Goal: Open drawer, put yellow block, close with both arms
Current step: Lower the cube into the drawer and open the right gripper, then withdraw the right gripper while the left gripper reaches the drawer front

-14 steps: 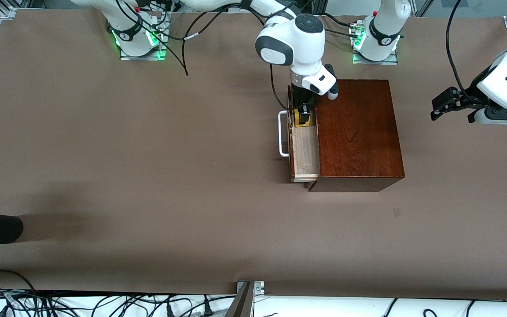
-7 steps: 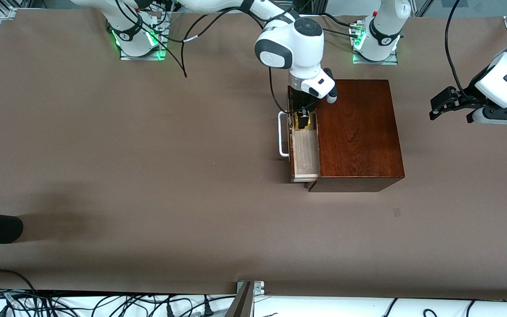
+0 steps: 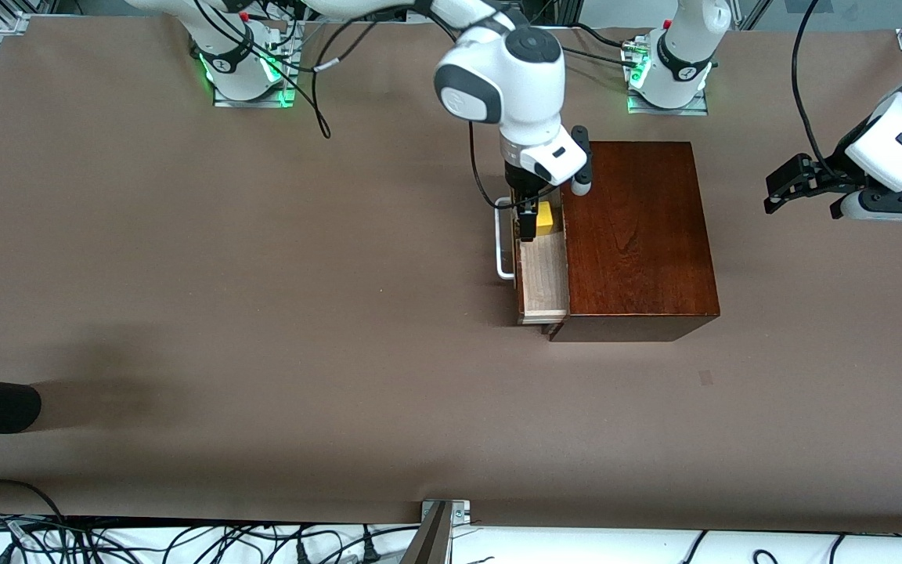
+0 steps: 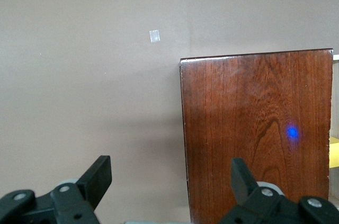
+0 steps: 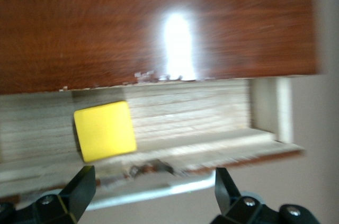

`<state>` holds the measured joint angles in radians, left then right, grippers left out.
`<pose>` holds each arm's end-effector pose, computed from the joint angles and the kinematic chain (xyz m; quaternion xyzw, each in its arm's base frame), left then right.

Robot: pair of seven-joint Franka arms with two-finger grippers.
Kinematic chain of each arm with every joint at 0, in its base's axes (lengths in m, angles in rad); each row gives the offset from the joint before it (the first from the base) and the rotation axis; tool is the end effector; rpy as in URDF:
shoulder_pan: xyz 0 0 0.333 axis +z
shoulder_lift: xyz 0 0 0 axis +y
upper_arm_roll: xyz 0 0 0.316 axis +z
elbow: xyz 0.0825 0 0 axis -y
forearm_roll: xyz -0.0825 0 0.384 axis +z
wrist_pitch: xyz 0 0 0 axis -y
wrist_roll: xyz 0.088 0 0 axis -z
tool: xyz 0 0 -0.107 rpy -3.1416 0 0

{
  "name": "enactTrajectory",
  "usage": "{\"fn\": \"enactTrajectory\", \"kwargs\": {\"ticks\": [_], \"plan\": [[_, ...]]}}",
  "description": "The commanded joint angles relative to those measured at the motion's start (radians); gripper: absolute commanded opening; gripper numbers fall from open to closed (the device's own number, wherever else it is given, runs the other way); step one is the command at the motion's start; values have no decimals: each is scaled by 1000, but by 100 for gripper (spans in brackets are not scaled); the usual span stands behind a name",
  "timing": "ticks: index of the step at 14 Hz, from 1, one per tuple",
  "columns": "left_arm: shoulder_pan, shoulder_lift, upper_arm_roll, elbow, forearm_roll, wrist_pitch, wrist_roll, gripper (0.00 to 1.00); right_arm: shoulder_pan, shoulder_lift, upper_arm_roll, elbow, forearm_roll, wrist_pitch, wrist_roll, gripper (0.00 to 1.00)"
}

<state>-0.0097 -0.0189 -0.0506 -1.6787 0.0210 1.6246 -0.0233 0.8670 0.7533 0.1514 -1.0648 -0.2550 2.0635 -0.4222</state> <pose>0.5496 -0.0313 0.5885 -0.9996 0.0192 0.0171 0.0117 0.4541 0.6348 0.4150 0.7311 0.6670 0.1401 0.0304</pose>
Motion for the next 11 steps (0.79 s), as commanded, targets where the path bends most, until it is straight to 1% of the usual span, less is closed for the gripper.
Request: {"fn": "enactTrajectory", "kwargs": {"ticks": [1, 2, 4, 5, 8, 9, 11], "plan": [[-3, -10, 1, 5, -13, -2, 20, 100, -78, -98, 4, -20, 75, -42, -1, 100], [-4, -10, 1, 5, -12, -2, 20, 100, -115, -136, 2, -20, 97, -72, -1, 100], [-4, -10, 1, 5, -12, -2, 19, 100, -202, -196, 2, -20, 105, -162, -3, 100], [-4, -10, 1, 5, -13, -2, 19, 100, -253, -242, 2, -20, 111, -207, -3, 100], [-4, -12, 0, 7, -12, -2, 20, 100, -420, -339, -1, -21, 218, -238, -10, 100], [-6, -12, -3, 7, -13, -2, 20, 100, -477, -374, 4, -23, 230, -284, -10, 100], [-6, -12, -21, 7, -16, -12, 20, 100, -549, -449, -7, -43, 232, -399, 0, 100]]}}
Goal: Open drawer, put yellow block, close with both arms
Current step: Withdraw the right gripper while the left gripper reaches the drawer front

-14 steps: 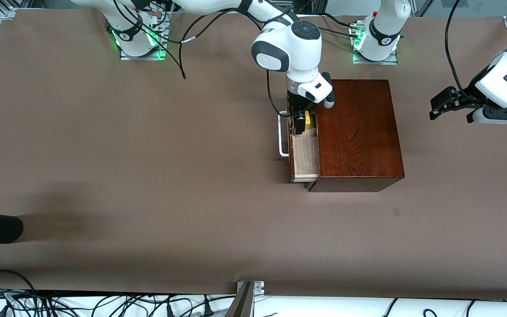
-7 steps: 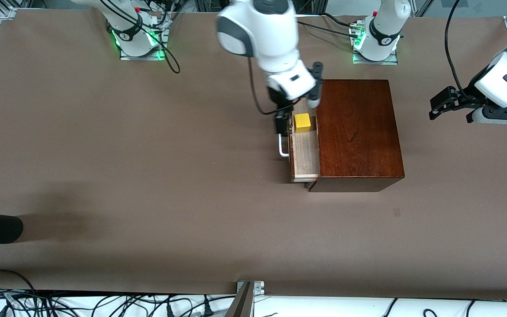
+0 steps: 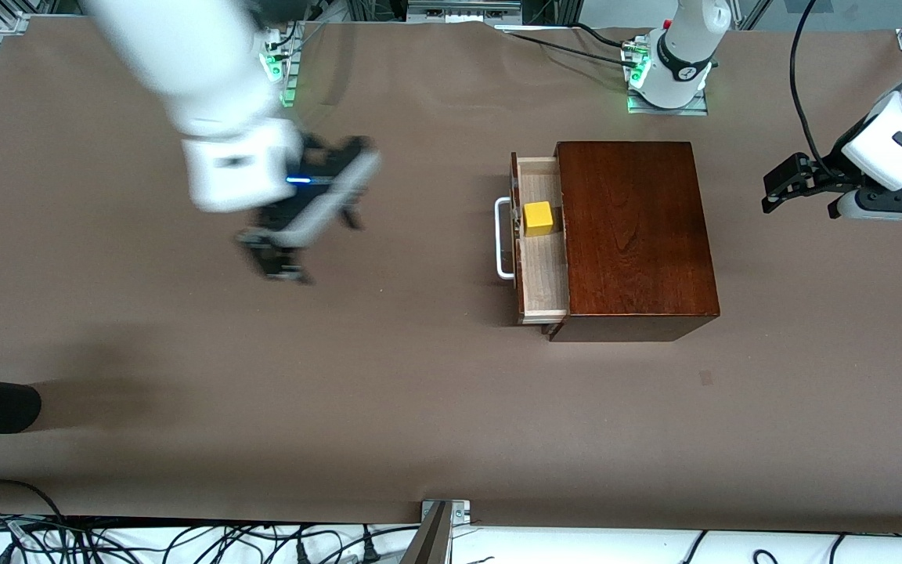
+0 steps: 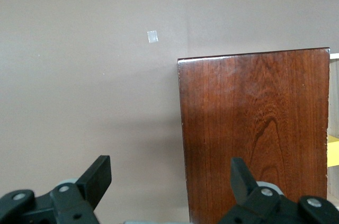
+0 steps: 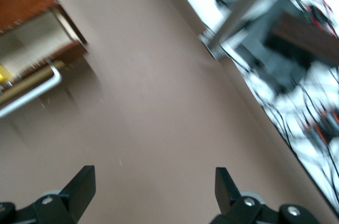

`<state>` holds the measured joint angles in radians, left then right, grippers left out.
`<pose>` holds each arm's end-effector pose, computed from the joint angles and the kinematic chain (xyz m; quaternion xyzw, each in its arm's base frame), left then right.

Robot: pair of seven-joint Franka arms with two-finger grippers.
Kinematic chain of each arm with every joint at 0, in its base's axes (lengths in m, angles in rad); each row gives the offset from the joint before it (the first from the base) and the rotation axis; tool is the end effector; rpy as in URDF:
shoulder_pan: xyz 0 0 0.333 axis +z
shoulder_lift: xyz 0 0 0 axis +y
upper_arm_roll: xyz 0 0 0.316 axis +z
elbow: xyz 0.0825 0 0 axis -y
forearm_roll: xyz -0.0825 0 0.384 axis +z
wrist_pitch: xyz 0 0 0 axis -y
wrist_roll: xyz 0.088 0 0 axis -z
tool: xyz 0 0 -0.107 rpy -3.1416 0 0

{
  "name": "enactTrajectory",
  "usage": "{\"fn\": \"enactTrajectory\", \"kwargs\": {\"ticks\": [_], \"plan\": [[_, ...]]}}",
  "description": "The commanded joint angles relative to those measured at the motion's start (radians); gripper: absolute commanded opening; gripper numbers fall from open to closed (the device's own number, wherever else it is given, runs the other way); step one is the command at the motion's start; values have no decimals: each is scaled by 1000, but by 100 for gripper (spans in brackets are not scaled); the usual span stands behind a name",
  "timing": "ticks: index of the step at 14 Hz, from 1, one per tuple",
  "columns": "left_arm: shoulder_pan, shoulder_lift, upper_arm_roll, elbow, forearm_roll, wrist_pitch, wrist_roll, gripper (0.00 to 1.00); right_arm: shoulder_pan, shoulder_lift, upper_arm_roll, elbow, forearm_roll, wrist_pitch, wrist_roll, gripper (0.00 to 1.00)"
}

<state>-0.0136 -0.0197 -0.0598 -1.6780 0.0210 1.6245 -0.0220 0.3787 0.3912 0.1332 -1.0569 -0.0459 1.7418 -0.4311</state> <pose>0.5490 -0.0385 0.5893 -0.9994 0.0264 0.0164 0.0119 0.6075 0.3105 0.6472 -0.8848 -0.4420 -0.1476 0.0073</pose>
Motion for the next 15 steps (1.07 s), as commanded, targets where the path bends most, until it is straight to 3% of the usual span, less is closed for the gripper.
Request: {"fn": "enactTrajectory", "kwargs": {"ticks": [1, 4, 7, 10, 13, 15], "plan": [[-3, -11, -23, 9, -26, -28, 19, 100, -101, -138, 10, -107, 43, -100, 21, 100], [-3, -5, -83, 41, -30, -95, 126, 100, -191, -352, -30, -380, 135, -87, 130, 100], [-5, 9, -112, 40, -108, -161, 400, 100, -202, -471, -99, -578, 136, -42, 153, 100], [-6, 52, -173, 41, -176, -238, 526, 100, -202, -465, -148, -632, 127, -45, 221, 100], [-11, 128, -264, 89, -317, -319, 521, 100, -202, -462, -152, -661, 117, -48, 321, 100], [-12, 190, -302, 130, -325, -330, 546, 100, -204, -442, -153, -649, 83, -42, 319, 100]]}}
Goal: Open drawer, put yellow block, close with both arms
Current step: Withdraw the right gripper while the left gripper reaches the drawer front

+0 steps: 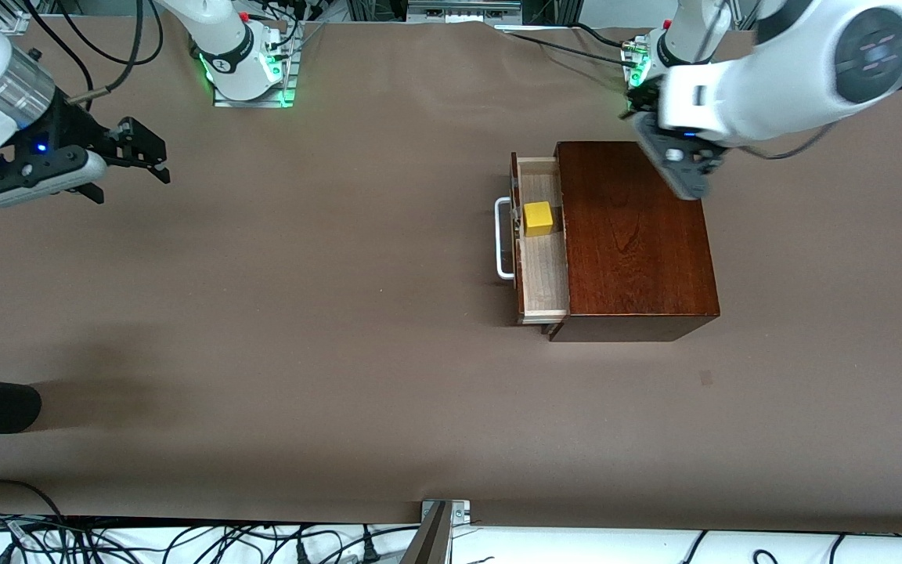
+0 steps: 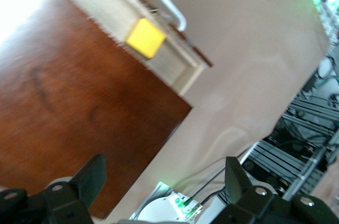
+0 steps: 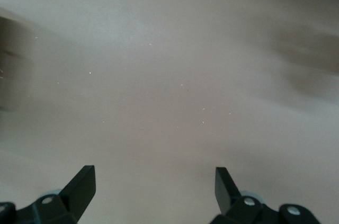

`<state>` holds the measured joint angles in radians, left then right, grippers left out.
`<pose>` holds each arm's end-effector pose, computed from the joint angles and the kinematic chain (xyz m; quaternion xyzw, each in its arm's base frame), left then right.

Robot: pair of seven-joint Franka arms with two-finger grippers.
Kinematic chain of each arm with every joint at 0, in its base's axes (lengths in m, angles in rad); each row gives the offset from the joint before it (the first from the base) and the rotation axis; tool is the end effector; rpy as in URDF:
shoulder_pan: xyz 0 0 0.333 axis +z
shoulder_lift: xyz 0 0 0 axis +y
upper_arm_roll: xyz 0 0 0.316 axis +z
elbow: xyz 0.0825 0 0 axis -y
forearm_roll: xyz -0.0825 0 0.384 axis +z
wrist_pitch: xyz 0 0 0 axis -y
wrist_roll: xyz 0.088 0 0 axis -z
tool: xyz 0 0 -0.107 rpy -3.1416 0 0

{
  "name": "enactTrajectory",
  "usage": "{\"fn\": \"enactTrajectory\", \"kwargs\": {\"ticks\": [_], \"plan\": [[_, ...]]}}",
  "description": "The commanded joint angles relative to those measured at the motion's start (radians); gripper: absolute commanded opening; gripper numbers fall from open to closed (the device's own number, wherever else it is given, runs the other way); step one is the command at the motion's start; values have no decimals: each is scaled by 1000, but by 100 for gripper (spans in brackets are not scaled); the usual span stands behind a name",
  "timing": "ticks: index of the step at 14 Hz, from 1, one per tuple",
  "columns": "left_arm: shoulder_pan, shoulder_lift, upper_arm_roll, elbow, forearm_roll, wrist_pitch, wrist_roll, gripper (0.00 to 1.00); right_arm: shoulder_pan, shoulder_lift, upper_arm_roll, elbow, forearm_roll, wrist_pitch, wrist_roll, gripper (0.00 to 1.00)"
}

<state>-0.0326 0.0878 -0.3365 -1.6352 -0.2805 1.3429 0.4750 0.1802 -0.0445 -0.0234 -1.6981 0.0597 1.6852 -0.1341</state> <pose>0.4971 -0.2220 0.5402 0.8823 -0.4047 -0.1761 0.1634 0.5416 0.0912 0.5988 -0.9893 -0.1419 -0.0154 0.0304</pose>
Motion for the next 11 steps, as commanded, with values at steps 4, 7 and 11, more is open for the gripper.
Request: {"fn": "enactTrajectory", "kwargs": {"ticks": [4, 7, 11], "plan": [[3, 226, -139, 120, -8, 140, 325, 100, 4, 24, -3, 38, -60, 19, 17, 100], [-100, 305, -153, 123, 70, 319, 495, 100, -4, 41, -6, 69, -54, 5, 14, 100], [-249, 404, -153, 121, 268, 497, 530, 100, 7, 72, 0, 83, -60, 7, 18, 100]]}}
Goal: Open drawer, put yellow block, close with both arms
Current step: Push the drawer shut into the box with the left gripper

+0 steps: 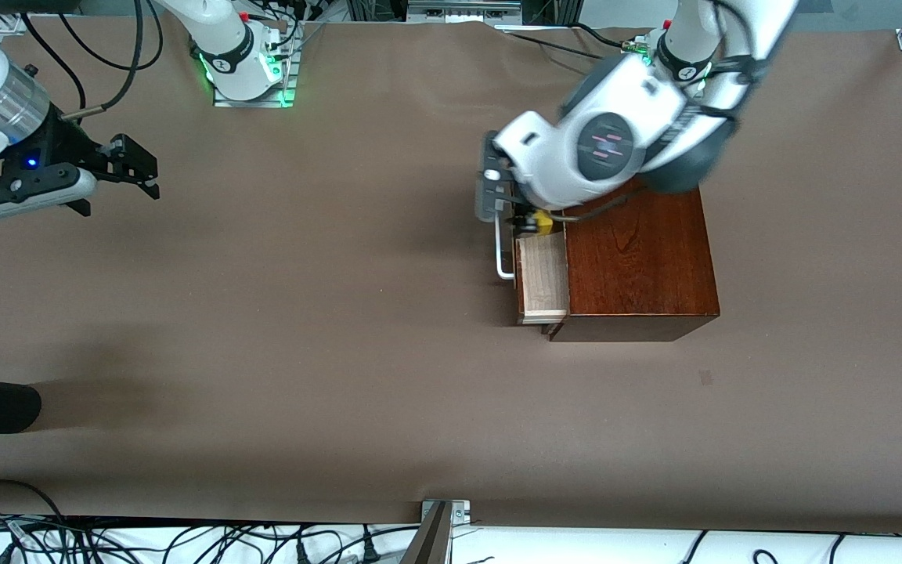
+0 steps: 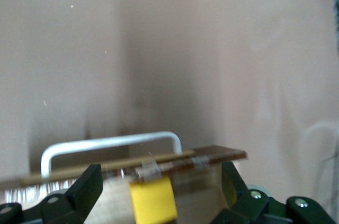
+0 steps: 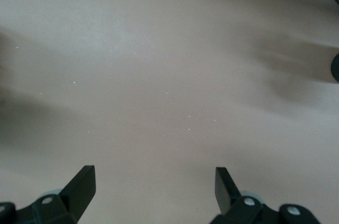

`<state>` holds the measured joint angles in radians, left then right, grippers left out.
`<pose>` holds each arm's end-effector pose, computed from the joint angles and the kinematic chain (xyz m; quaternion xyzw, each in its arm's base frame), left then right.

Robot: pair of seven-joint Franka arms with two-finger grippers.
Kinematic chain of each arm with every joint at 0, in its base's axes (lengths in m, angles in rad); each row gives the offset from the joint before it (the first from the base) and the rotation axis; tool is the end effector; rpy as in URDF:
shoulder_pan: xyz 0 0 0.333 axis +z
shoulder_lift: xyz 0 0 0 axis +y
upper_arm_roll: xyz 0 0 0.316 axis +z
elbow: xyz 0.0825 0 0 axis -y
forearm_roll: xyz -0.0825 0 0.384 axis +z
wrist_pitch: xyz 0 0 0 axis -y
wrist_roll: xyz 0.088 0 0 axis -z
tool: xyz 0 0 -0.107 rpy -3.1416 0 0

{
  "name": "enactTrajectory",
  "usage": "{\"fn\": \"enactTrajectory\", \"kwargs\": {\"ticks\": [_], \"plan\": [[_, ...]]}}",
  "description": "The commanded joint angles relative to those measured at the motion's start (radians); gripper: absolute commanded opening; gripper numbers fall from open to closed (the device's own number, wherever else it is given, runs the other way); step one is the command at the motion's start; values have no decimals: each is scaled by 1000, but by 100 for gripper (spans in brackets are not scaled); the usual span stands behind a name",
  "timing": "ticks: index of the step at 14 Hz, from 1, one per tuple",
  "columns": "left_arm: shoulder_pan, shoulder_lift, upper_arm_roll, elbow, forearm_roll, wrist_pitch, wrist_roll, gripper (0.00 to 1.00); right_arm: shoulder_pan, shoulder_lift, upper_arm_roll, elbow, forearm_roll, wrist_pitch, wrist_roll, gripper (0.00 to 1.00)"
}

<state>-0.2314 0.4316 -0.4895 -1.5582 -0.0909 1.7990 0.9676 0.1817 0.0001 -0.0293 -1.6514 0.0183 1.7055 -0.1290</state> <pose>0.5135 -0.4064 0.4130 0.6745 -0.7208 -0.0526 0.1507 0.5588 0.0876 0.5982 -0.9899 -0.1392 -0.0269 0.0094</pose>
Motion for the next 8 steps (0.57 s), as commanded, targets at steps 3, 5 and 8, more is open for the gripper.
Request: {"fn": "enactTrajectory", "kwargs": {"ticks": [3, 5, 8], "plan": [[-117, 128, 0, 44, 222, 89, 33, 100, 2, 46, 6, 38, -12, -27, 15, 100], [-138, 150, 3, 32, 249, 88, 26, 100, 4, 46, 6, 39, -11, -27, 17, 100], [-137, 176, 6, 26, 313, 79, 29, 100, -5, 44, 0, 41, -6, -27, 14, 100]]}}
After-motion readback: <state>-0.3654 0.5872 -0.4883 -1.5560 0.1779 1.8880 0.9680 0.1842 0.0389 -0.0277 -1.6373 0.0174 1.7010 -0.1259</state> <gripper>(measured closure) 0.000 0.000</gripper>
